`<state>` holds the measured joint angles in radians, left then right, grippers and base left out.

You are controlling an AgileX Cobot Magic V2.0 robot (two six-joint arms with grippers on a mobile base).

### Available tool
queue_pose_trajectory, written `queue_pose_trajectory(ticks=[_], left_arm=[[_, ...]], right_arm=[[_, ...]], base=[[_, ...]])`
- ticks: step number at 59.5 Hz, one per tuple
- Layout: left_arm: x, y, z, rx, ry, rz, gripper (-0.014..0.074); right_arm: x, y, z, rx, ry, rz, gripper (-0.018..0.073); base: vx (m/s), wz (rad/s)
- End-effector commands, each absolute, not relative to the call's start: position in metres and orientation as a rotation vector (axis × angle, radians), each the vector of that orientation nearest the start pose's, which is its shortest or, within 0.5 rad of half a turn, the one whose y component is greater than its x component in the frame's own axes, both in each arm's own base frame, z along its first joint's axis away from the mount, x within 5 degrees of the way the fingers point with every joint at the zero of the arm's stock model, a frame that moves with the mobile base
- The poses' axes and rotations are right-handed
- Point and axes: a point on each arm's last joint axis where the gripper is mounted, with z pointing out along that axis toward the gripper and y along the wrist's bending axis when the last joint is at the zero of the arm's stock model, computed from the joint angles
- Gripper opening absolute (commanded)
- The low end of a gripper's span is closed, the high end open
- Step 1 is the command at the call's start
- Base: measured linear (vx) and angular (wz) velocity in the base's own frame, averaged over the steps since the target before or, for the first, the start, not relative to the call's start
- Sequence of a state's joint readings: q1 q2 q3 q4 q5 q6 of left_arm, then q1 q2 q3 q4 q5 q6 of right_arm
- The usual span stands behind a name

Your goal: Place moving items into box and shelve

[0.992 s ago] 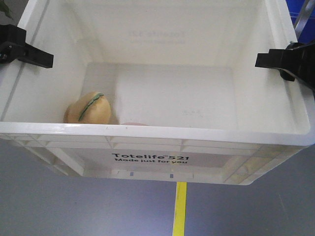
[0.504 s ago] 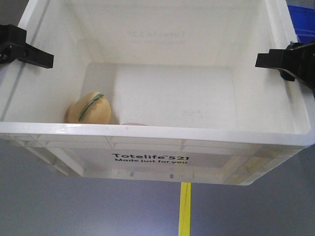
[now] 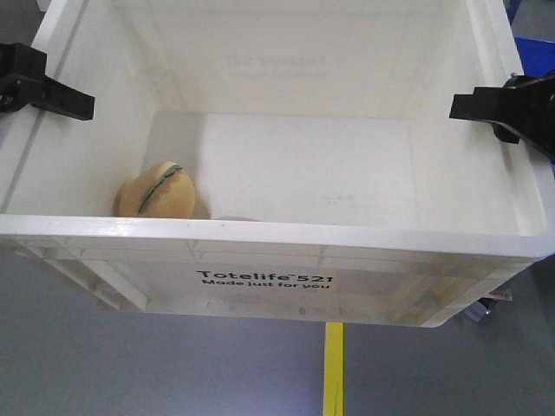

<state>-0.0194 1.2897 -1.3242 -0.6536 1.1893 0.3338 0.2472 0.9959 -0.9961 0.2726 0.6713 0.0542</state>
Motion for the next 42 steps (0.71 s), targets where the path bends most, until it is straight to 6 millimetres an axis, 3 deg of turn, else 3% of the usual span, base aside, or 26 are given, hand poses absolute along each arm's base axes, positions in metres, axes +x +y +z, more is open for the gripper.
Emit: queue_pose_trajectory(ticks=[1,42], left_arm=[[0.2344,-0.0691,0.4296,0.314,2.233,-0.924,-0.0003],[0.2348,-0.0691,0.4295,0.313,2.233,-0.924,-0.0003]], right_arm=[[0.1907,0.0659,0.4097,-0.027,1.937,0.570,-0.0006],[0.1913,0.0661,0.4092,-0.027,1.940,0.569,-0.0006]], base=[[0.48,-0.03],[0.49,-0.04]])
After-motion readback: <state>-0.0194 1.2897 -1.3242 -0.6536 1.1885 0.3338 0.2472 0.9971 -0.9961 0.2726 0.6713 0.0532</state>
